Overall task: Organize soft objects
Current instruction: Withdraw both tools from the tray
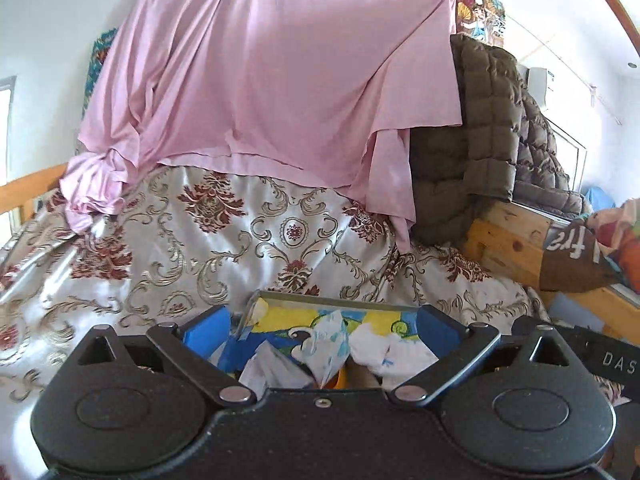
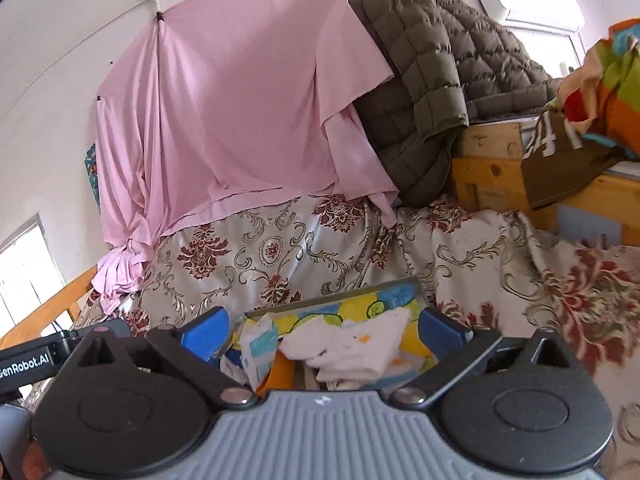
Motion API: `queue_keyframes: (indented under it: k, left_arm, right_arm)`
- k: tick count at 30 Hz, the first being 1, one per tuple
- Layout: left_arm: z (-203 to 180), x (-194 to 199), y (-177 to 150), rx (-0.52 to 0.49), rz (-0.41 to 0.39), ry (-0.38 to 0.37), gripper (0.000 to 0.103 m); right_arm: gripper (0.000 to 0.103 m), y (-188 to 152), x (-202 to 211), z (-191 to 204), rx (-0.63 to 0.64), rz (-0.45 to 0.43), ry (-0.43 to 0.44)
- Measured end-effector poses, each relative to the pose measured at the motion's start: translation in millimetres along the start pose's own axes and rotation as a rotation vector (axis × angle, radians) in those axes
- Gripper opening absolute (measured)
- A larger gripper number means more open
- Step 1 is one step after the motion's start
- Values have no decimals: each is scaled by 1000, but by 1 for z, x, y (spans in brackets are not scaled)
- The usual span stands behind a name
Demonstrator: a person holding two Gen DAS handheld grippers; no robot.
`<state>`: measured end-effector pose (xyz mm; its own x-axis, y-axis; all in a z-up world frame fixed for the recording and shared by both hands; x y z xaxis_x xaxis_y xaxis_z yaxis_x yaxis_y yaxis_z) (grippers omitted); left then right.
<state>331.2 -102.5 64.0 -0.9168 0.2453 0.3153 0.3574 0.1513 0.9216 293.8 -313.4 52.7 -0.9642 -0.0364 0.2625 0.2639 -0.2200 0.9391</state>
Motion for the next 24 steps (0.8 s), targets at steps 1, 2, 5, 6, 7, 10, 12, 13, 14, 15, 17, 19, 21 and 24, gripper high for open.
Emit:
queue_keyframes:
  k: [1, 2, 5, 6, 7, 10, 12, 13, 14, 15, 17, 19, 21, 24]
  left_arm:
    - [1, 9, -3, -2, -4, 2, 101]
    - [2, 16, -6, -2, -8, 5, 101]
    - [7, 42, -15, 8, -25, 14, 102]
    - [8, 49, -18, 9, -27, 15, 102]
    - [9, 57, -21, 8, -31, 17, 102]
    - [12, 78, -30, -2, -43, 23, 102]
    - [15, 91, -37, -8, -50, 27, 102]
    - [16, 98, -41, -12, -53, 30, 102]
    - [17, 103, -44, -14, -55, 32, 102]
    - [18, 107, -47, -15, -53, 35, 102]
    - [20, 115, -54, -16, -46, 39, 102]
    - [23, 122, -61, -15, -39, 45, 102]
    - [26, 129, -68, -11, -33, 52, 102]
    - [33, 138, -79, 0, -21, 61, 102]
  right_arm:
    - [103, -3, 7, 2, 3, -3, 0]
    - [103, -6, 14, 4, 5, -4, 1]
    - [103, -16, 37, 10, 14, -10, 1]
    - [103, -20, 43, 11, 15, -11, -1]
    - [103, -24, 49, 13, 15, -10, -2]
    - [103, -36, 67, 16, 17, -10, -3]
    - [103, -43, 76, 17, 8, -11, 1]
    - [103, -47, 81, 16, 3, -9, 2]
    - [103, -50, 84, 16, 0, -7, 1]
    - [103, -53, 88, 16, -2, -3, -1]
    - [103, -60, 96, 17, -1, 3, -10]
    - [103, -66, 104, 17, -3, 14, -18]
    - [103, -72, 110, 19, -4, 24, -20]
    - [103, -81, 121, 24, 3, 35, -17]
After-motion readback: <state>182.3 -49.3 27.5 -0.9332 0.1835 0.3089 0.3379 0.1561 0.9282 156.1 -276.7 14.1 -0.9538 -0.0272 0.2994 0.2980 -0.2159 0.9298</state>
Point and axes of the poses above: each gripper's, at about its wrist camera, not at the fingertips, and x roughly against the way its jaws point, z to its left, y to its top, the point moved 6 cm from there along -x, roughly the way its jaws point, and after that the axes turned 5 degrees about x, right-handed, at the moved point
